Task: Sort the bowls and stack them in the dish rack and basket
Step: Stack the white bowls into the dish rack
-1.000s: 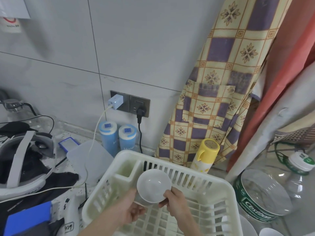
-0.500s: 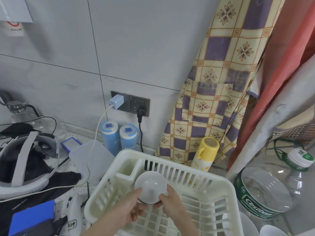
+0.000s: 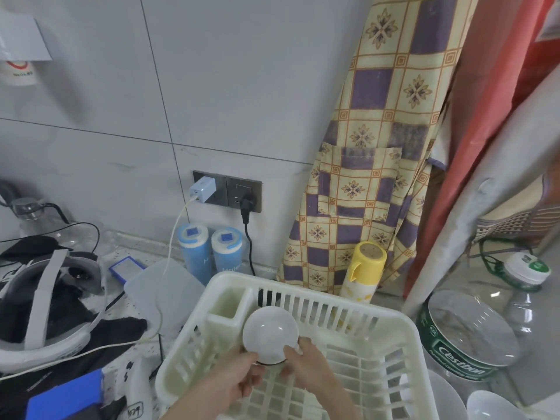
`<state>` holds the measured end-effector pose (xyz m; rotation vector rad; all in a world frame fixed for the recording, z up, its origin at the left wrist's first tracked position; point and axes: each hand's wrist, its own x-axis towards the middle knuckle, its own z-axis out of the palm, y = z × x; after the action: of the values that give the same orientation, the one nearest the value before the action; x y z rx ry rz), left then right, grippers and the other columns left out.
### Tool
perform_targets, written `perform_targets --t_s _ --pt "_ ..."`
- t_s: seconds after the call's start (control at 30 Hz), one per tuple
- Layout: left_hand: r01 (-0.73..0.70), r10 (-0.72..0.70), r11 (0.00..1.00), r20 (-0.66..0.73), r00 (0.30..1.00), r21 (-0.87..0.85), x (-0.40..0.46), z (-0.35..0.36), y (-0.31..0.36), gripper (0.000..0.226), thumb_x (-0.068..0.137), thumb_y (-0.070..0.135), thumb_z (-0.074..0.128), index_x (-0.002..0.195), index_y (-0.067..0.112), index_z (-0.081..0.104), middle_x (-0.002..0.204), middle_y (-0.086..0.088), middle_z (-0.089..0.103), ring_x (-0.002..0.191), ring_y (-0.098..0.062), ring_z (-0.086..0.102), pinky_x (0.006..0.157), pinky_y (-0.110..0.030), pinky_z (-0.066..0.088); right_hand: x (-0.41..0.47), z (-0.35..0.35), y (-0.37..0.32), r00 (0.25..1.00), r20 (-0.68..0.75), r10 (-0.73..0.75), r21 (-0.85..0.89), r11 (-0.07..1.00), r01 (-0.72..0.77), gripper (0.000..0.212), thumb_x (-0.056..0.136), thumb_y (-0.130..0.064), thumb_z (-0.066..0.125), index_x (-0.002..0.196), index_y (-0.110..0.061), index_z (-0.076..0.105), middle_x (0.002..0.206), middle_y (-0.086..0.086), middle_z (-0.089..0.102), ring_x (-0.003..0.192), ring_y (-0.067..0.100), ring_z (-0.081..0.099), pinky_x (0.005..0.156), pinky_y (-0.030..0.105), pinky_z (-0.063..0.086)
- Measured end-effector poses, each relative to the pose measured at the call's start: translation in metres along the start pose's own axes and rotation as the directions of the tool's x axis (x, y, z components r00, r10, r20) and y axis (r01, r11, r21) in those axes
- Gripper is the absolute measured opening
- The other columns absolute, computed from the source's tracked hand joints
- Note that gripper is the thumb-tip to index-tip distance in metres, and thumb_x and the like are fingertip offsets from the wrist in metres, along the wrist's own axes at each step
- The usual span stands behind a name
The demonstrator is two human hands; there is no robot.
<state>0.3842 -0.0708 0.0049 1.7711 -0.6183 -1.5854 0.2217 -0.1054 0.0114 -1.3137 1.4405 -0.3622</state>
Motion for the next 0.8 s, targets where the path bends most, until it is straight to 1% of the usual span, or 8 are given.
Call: perform_targets --t_s 0.1,0.2,0.33,0.47,0.57,0.67,0.73,0.8 --pt "0.006 -0.006 1.0 0.004 1.0 -0.027 0.002 -0.001 0.0 0.02 0.095 0.005 0.047 0.107 0.015 0.059 0.074 -0.015 0.064 0.046 -0.018 0.054 0.042 -0.019 0.027 0.001 0.0 0.001 1.0 -0.006 0.018 0.015 1.0 -0.018 0.047 0.095 -0.034 0.047 0.14 -0.022 0.039 0.111 0.008 0.069 0.048 -0.001 0.052 0.039 0.012 0.034" --pt "0.002 -0.002 0.999 0.0 1.0 -0.044 0.002 -0.002 0.0 0.018 0.095 0.006 0.049 0.108 0.014 0.059 0.073 -0.015 0.064 0.048 -0.019 0.054 0.041 -0.019 0.027 0.0 0.0 -0.001 1.0 0.027 0.013 0.078 0.997 -0.015 0.046 0.097 -0.034 0.047 0.14 -0.023 0.036 0.105 0.007 0.07 0.037 -0.003 0.053 0.038 0.015 0.035" --pt "0.008 -0.009 0.997 -0.01 1.0 -0.071 -0.003 0.0 0.003 0.014 0.094 0.005 0.053 0.107 0.005 0.057 0.073 -0.014 0.061 0.05 -0.019 0.055 0.043 -0.019 0.026 -0.003 0.0 -0.003 0.998 0.057 0.026 0.133 0.991 -0.034 0.045 0.098 -0.038 0.048 0.139 -0.025 0.036 0.099 0.004 0.072 0.036 -0.003 0.052 0.036 0.015 0.032" --pt "0.029 -0.031 0.995 -0.019 0.999 -0.09 -0.006 0.001 0.006 0.008 0.093 0.005 0.057 0.101 0.005 0.057 0.08 -0.013 0.061 0.056 -0.02 0.06 0.045 -0.02 0.027 -0.005 -0.001 -0.006 0.997 0.047 0.068 0.126 0.989 -0.073 0.043 0.097 -0.041 0.046 0.137 -0.029 0.038 0.095 -0.002 0.075 0.041 0.01 0.046 0.037 0.016 0.027" --pt "0.038 -0.037 0.992 0.006 0.999 -0.118 -0.011 0.001 0.01 0.006 0.094 0.003 0.054 0.099 0.002 0.056 0.068 -0.012 0.058 0.055 -0.02 0.058 0.036 -0.017 0.026 -0.01 -0.002 -0.006 0.995 0.034 0.089 0.094 0.991 -0.091 0.049 0.098 -0.04 0.044 0.144 -0.027 0.034 0.097 -0.002 0.074 0.042 0.011 0.044 0.037 0.016 0.026" --pt "0.027 -0.03 0.987 -0.016 0.999 -0.156 -0.017 -0.001 0.015 0.017 0.094 0.003 0.051 0.11 -0.003 0.054 0.073 -0.015 0.057 0.056 -0.02 0.056 0.034 -0.018 0.028 -0.018 -0.006 -0.007 0.995 -0.05 0.088 0.103 0.991 -0.083 0.063 0.096 -0.038 0.046 0.152 -0.02 0.023 0.094 -0.004 0.073 0.041 0.008 0.045 0.037 0.018 0.027" --pt "-0.012 0.011 0.991 -0.008 1.0 -0.134 -0.028 -0.001 0.018 0.024 0.094 0.003 0.05 0.116 -0.004 0.052 0.083 -0.019 0.058 0.056 -0.019 0.057 0.037 -0.02 0.03 -0.029 -0.013 -0.006 0.989 -0.134 0.059 0.171 0.985 -0.036 0.06 0.097 -0.032 0.049 0.151 -0.019 0.028 0.089 -0.004 0.075 0.042 0.009 0.043 0.036 0.017 0.029" --pt "-0.062 0.063 0.988 0.0 0.998 -0.139 -0.043 -0.001 0.021 0.022 0.093 0.002 0.049 0.115 -0.002 0.052 0.099 -0.023 0.063 0.059 -0.019 0.059 0.044 -0.024 0.031 -0.047 -0.018 -0.006 0.974 -0.223 0.029 0.248 0.968 0.028 0.051 0.098 -0.026 0.05 0.147 -0.018 0.037 0.086 -0.002 0.075 0.046 0.01 0.042 0.037 0.016 0.031"
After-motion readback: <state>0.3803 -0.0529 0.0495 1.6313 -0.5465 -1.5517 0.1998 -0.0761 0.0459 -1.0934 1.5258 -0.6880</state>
